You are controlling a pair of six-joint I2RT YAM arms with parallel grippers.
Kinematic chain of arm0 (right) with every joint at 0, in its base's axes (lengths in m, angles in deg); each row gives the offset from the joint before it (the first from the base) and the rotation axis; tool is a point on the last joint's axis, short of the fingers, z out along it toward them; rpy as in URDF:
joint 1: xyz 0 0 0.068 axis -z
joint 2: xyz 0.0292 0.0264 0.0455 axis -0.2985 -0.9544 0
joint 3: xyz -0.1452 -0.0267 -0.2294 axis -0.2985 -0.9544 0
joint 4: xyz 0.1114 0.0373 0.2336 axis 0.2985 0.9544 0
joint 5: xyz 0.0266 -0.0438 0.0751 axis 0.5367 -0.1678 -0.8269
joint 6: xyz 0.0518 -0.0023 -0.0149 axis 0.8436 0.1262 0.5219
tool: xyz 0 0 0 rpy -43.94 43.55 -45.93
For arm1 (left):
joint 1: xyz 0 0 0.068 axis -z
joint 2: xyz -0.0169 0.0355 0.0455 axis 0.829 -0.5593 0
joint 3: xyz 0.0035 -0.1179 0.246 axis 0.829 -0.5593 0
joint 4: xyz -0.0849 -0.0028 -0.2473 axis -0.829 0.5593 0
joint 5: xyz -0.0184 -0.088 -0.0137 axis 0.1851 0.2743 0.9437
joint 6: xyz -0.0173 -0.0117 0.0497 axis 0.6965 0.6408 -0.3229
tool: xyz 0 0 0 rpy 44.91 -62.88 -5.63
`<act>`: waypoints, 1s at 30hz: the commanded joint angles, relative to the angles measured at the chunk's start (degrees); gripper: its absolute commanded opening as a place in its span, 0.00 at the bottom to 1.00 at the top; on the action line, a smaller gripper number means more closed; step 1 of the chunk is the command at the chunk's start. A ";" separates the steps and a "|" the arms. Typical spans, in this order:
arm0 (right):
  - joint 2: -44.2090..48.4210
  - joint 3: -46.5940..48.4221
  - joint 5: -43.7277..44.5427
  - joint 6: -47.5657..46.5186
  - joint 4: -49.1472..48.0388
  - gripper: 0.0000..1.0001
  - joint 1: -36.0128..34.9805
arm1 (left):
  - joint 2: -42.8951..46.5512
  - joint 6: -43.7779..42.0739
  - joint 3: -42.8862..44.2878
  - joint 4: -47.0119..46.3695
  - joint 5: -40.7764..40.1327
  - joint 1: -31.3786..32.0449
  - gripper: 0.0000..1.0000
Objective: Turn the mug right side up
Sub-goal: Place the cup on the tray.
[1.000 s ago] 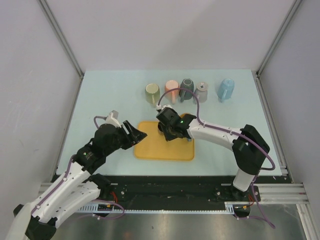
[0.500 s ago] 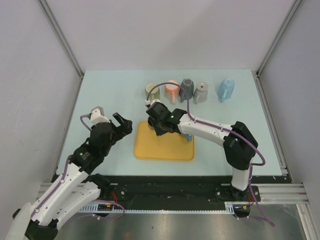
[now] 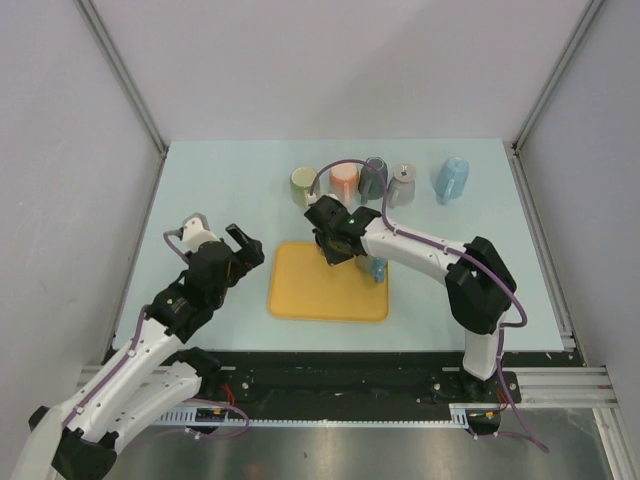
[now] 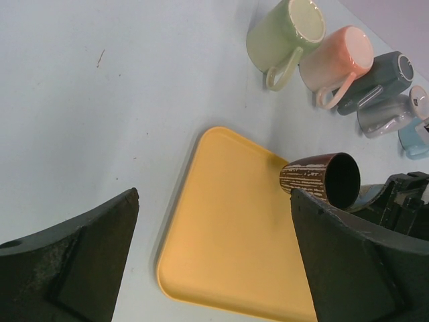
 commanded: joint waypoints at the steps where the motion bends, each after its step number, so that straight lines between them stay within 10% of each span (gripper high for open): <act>1: -1.93 4.38 0.14 0.23 3.74 0.00 1.02 | -0.20 2.44 0.94 -0.37 -1.27 -0.28 0.98; 30: -3.26 3.76 -1.53 -1.18 5.43 0.00 4.62 | -3.63 3.32 0.14 -1.60 3.40 -0.28 0.99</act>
